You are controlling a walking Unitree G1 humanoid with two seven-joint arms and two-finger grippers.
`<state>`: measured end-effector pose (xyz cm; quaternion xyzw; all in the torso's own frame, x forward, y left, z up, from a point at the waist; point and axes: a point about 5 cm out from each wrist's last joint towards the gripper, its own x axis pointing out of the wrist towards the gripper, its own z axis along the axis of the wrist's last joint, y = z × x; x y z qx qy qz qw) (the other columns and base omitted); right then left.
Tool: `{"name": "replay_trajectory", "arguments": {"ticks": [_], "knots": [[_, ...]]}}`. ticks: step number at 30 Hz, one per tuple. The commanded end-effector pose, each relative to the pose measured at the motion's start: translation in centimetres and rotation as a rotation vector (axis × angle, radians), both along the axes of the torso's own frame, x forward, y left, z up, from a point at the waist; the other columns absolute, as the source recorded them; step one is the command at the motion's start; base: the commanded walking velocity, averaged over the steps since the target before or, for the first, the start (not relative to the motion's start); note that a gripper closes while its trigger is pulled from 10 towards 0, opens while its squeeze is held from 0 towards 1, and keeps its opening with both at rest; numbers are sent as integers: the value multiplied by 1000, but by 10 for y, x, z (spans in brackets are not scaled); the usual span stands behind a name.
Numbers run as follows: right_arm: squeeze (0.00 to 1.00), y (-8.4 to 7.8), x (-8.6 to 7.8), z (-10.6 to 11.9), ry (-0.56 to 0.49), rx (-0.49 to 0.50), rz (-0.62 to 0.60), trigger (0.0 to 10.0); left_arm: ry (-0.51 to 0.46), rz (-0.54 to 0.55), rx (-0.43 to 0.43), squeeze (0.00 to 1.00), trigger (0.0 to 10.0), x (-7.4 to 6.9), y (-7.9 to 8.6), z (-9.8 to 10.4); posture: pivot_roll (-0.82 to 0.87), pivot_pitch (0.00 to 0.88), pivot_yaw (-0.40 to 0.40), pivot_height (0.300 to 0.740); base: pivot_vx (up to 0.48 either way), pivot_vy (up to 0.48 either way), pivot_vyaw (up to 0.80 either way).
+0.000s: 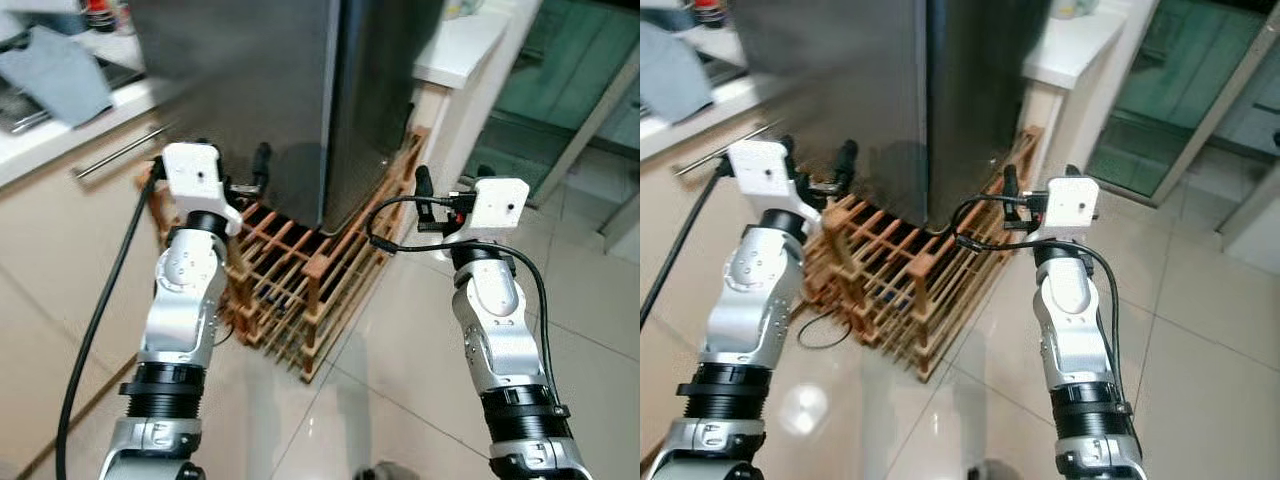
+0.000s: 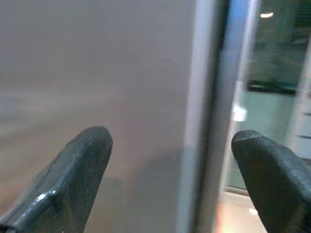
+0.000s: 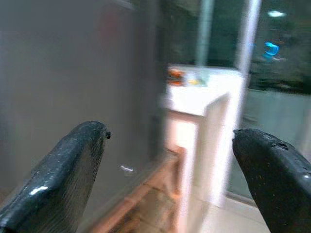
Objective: Restocking fridge
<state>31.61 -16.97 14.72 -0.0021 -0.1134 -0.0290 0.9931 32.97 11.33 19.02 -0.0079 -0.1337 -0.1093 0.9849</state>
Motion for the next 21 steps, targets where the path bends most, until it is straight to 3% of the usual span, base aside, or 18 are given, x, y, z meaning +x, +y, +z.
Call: {"name": "replay_trajectory", "arguments": {"ticks": [1, 8, 16, 18, 19, 21], "knots": [[0, 7, -1, 5, -22, 14, 8, 10000, -3, 30, 30, 0, 10000, 3, 12, 4, -72, 0, 27, 740, 0, 0, 0], [0, 11, -2, 0, -2, 11, 8, 10000, 17, 37, 45, 0, 10000, 8, 16, 4, -70, 0, 43, 740, 0, 0, 0], [0, 9, 0, -8, 33, 6, -1, 10000, 81, 79, 86, 0, 10000, 23, 17, -1, -69, 0, 52, 740, 0, 0, -621], [0, 9, -4, -8, 39, 4, 10, 10000, 94, 103, 103, 0, 10000, 14, 34, -9, -63, 0, 53, 740, 0, 0, 0], [0, 9, -4, -8, 39, 4, 10, 10000, 94, 103, 103, 0, 10000, 14, 34, -9, -63, 0, 53, 740, 0, 0, 0], [0, 7, -14, -10, 50, 10, 19, 10000, 110, 123, 127, 0, 10000, -2, 52, -21, -51, 0, 48, 740, 0, 0, 0]]}}
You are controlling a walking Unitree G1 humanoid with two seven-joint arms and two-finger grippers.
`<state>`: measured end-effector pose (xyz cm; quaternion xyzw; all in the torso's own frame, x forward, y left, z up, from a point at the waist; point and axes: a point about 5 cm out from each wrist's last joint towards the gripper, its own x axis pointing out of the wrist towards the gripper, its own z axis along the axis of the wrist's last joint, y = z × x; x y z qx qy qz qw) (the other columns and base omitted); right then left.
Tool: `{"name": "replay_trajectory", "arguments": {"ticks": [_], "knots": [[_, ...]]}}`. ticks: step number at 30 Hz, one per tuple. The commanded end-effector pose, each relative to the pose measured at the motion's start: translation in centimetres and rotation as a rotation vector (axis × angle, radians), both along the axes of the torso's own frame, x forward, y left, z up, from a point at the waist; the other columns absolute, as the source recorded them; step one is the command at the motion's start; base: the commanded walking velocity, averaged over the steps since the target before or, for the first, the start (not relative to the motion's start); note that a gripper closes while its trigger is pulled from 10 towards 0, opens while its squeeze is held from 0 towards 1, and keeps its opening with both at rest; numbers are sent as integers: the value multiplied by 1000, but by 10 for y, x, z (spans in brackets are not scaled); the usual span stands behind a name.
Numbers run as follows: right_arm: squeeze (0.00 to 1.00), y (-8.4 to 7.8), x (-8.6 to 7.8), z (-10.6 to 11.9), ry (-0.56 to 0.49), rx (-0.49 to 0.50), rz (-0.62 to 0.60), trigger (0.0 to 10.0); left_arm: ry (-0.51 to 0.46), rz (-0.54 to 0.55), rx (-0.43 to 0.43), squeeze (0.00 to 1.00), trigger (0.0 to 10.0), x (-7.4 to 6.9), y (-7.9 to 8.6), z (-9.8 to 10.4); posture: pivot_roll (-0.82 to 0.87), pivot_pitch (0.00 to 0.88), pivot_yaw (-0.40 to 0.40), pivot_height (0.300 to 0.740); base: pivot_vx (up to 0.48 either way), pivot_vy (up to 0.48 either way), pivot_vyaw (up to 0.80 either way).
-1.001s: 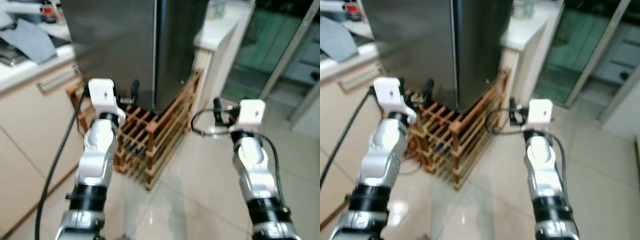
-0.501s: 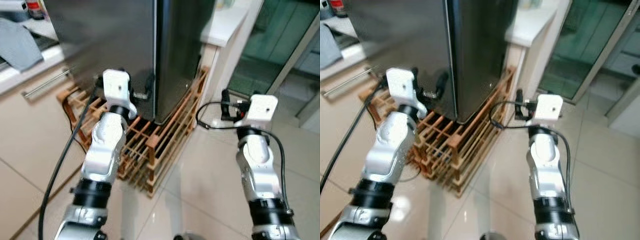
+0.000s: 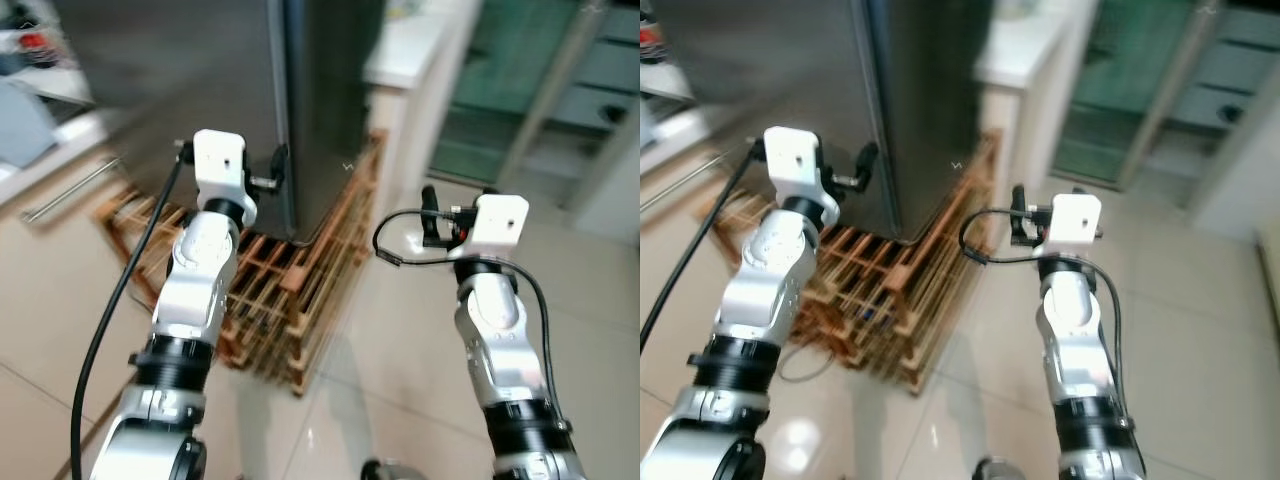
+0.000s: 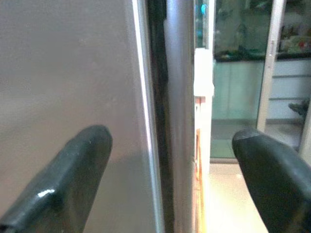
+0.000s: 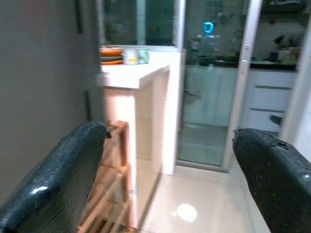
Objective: Restocking fridge
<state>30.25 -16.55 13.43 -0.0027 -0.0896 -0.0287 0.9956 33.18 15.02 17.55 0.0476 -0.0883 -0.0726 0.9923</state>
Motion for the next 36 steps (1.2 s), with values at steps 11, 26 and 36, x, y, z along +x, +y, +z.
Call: {"name": "replay_trajectory", "arguments": {"ticks": [11, 26, 36], "knots": [[0, -12, -72, -18, 90, 11, 63, 10000, 33, 75, -28, 0, 10000, -94, 39, -18, -28, 0, 7, 740, 0, 0, 0], [0, -2, -33, 6, 13, -7, 84, 10000, -85, -23, -153, 0, 10000, -50, 7, 26, -51, 0, 40, 740, 411, 0, 0], [0, 3, -20, 8, 9, -12, 112, 10000, -120, 36, -162, 0, 10000, -43, 8, 34, -48, 0, 32, 740, 89, 90, 0]]}}
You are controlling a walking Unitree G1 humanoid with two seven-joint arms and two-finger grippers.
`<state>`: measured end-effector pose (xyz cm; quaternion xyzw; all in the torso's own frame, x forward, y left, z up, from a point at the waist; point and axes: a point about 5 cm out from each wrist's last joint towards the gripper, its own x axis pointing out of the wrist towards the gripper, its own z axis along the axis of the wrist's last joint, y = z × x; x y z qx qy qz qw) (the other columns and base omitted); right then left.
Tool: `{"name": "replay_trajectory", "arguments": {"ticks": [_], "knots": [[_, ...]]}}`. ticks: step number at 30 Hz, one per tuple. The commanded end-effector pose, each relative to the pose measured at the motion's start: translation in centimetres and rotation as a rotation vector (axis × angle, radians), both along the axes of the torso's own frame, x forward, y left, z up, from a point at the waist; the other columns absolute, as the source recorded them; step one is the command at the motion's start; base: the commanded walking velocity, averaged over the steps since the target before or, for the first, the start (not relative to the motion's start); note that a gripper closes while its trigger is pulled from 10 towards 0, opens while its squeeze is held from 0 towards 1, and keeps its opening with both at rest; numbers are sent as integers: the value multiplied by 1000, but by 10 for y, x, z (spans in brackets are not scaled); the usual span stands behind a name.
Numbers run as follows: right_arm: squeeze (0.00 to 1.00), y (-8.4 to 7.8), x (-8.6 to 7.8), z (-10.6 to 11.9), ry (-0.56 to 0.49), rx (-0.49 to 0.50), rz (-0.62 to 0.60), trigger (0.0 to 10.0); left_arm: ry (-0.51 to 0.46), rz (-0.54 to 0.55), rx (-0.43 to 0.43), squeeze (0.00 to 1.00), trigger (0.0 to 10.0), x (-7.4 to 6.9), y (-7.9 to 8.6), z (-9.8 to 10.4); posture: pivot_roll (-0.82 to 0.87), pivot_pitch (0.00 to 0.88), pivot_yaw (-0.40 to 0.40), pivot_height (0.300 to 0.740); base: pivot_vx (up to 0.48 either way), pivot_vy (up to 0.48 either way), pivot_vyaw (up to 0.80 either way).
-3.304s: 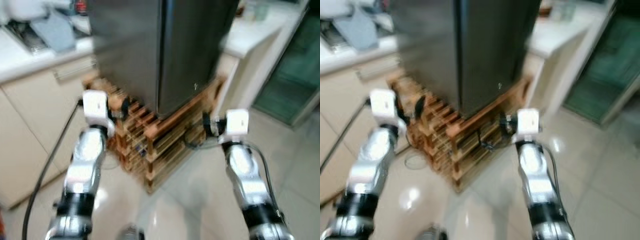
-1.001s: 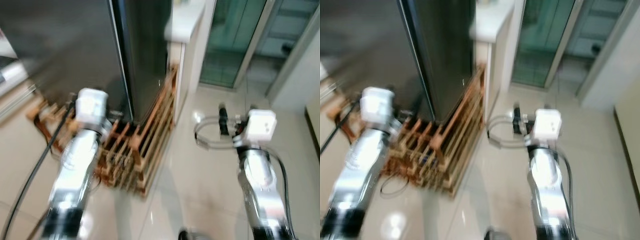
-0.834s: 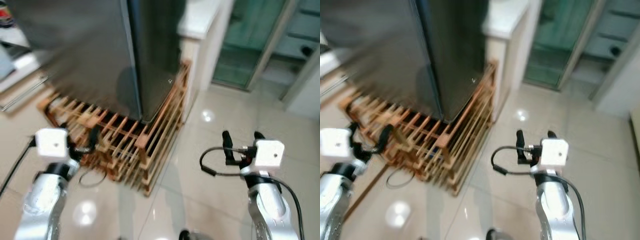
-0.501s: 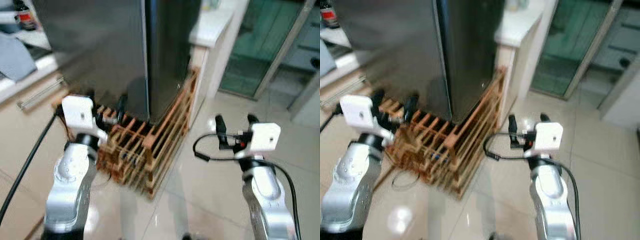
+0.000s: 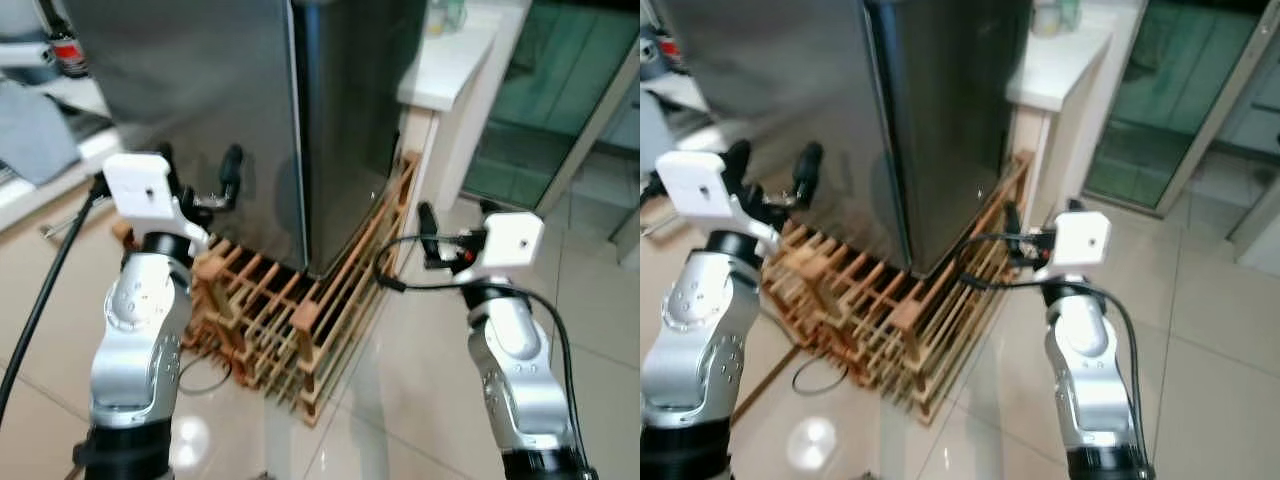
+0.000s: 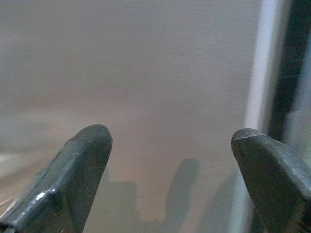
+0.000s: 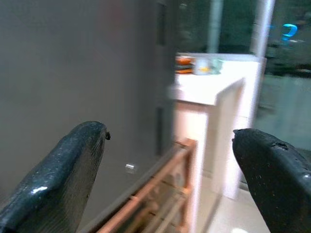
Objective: Restocking fridge
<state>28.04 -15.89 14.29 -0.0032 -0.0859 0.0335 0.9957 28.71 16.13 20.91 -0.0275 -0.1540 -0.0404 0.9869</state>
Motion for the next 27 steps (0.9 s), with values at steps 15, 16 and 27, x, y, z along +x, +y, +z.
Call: {"name": "replay_trajectory", "arguments": {"ticks": [15, 16, 27], "knots": [[0, -3, 12, 1, -11, -18, -11, 10000, 19, 207, 120, 0, 10000, 38, 17, 14, -71, 0, 29, 740, 0, 0, -287], [0, -3, 13, 0, -9, -17, -15, 10000, 34, 225, 111, 0, 10000, 42, 17, 14, -74, 0, 30, 740, 0, 0, 0], [0, -2, 13, -3, -2, -16, -17, 10000, 46, 103, 124, 0, 10000, 43, 9, 16, -75, 0, 39, 740, 0, 0, 0]]}}
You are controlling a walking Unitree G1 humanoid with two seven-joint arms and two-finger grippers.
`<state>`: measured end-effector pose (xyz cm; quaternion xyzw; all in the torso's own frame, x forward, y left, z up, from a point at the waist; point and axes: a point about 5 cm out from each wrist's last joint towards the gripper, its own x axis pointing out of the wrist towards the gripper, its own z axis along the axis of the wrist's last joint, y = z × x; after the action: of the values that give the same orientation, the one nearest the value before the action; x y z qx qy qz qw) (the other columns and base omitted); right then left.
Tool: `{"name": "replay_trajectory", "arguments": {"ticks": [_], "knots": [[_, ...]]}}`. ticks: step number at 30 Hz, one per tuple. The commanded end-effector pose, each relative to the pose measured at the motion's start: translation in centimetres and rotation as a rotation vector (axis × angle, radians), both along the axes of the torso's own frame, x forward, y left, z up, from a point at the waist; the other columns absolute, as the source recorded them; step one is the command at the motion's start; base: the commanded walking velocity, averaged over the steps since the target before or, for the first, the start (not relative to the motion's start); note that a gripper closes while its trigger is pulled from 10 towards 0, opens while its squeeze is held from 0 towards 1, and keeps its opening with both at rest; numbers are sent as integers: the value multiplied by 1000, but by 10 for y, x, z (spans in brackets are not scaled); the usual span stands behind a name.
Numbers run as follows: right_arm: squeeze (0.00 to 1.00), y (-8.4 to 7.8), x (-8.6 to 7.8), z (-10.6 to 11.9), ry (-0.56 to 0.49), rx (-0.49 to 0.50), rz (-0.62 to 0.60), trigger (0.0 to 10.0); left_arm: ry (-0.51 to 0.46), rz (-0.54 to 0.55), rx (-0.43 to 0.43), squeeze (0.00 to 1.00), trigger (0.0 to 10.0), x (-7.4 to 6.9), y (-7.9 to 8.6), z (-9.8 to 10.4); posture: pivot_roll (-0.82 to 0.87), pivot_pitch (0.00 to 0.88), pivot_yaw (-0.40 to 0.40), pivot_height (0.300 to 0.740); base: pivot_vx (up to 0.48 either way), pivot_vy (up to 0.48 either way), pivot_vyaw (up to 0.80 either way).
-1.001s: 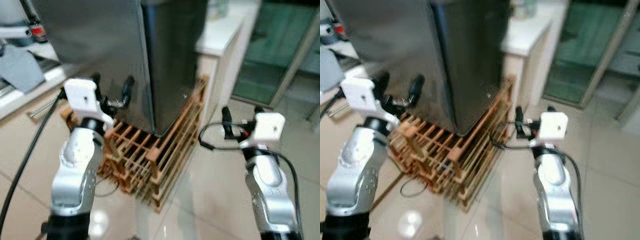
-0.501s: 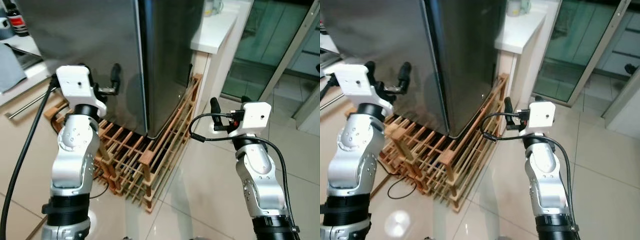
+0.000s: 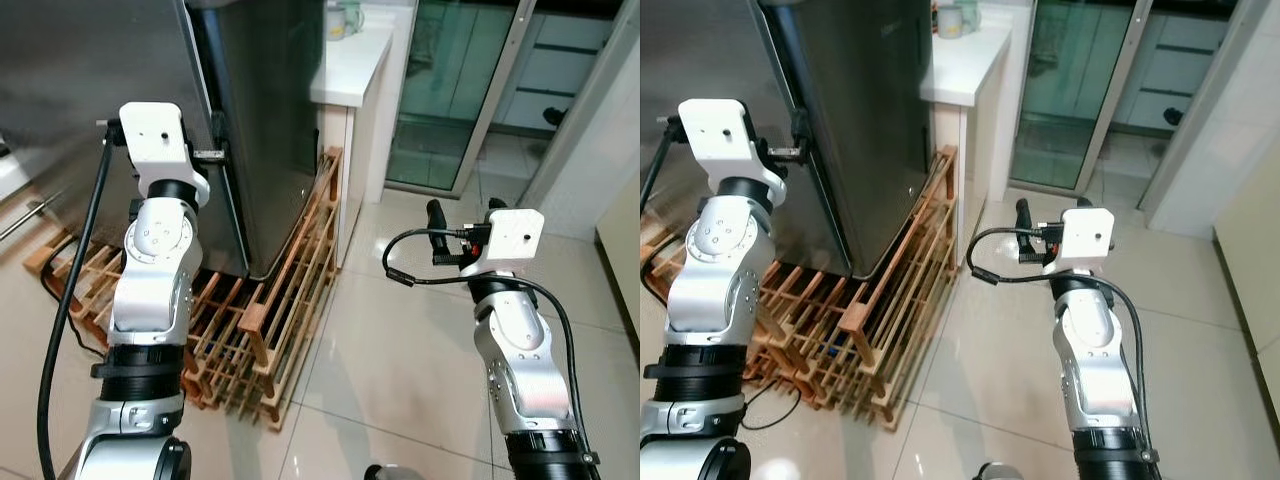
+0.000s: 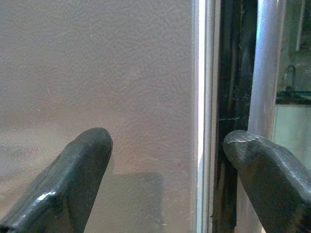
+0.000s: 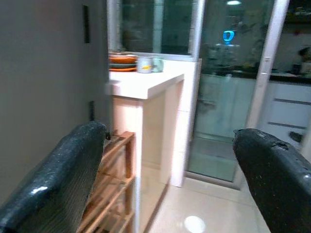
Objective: Restocking fridge
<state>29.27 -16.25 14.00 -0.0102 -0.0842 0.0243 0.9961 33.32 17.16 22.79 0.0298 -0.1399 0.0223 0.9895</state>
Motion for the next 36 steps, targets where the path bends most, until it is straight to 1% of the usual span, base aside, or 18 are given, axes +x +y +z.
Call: {"name": "replay_trajectory", "arguments": {"ticks": [1, 2, 3, 4, 5, 7, 10, 11, 13, 17, 18, 21, 27, 30, 33, 36], "knots": [[0, 1, 1, 0, -5, -4, 3, 10000, 22, -38, 27, 0, 10000, -3, -1, -3, -75, 0, 39, 740, 0, 0, 0], [0, 1, 0, -2, 0, -4, 3, 10000, 62, -88, 74, 0, 10000, -8, -1, -11, -74, 0, 39, 740, 0, 0, 0], [0, 1, 0, -2, 0, -4, 3, 10000, 72, -99, 85, 0, 10000, -9, 0, -13, -74, 0, 39, 740, 0, 0, 0], [0, 1, 0, -3, 4, -4, 3, 10000, 134, -159, 86, 0, 10000, -14, 1, -24, -65, 0, 36, 740, 0, 0, 0], [0, 1, 0, -3, 4, -4, 3, 10000, 134, -159, 86, 0, 10000, -14, 1, -24, -65, 0, 36, 740, 0, 0, 0], [0, -1, 0, -5, 15, -2, 4, 10000, 211, -237, 80, 0, 10000, -24, -1, -39, -56, 0, 32, 740, 0, 0, 0], [0, -1, 0, -6, 19, -1, 5, 10000, 228, -263, 83, 0, 10000, -26, -5, -44, -54, 0, 27, 740, 0, 0, 0], [0, 0, 1, -7, 20, 0, 7, 10000, 225, -276, 73, 0, 10000, -26, -10, -45, -54, 0, 26, 740, 0, 0, 0], [0, 2, 2, -6, 21, 1, 12, 10000, 214, -280, 40, 0, 10000, -22, -21, -45, -56, 0, 18, 740, 0, 0, 0], [0, 3, 4, -5, 19, -1, 22, 10000, 205, -297, -5, 0, 10000, -19, -30, -42, -54, 0, 6, 740, 0, 0, 0], [0, 3, 4, -5, 21, -3, 27, 10000, 202, -315, -18, 0, 10000, -20, -32, -40, -53, 0, 3, 740, 0, 0, 0], [0, 2, 7, -7, 30, -10, 38, 10000, 192, -373, -54, 0, 10000, -29, -33, -36, -31, 0, -21, 740, 0, 0, 0], [0, 6, 9, -6, 32, -12, 60, 10000, 197, -362, -54, 0, 10000, -31, -33, -39, -24, 0, -39, 740, 0, 0, 0], [0, 8, 11, -7, 35, -22, 78, 10000, 196, -325, -51, 0, 10000, -26, -37, -40, -26, 0, -48, 740, 0, 0, 0], [0, 5, 12, -5, 32, -30, 75, 10000, 192, -287, -67, 0, 10000, -21, -40, -35, -43, 0, -46, 740, 0, 0, 0], [0, 0, 13, -4, 26, -41, 64, 10000, 189, -283, -93, 0, 10000, -16, -44, -33, -51, 0, -44, 740, 0, 0, 0]]}}
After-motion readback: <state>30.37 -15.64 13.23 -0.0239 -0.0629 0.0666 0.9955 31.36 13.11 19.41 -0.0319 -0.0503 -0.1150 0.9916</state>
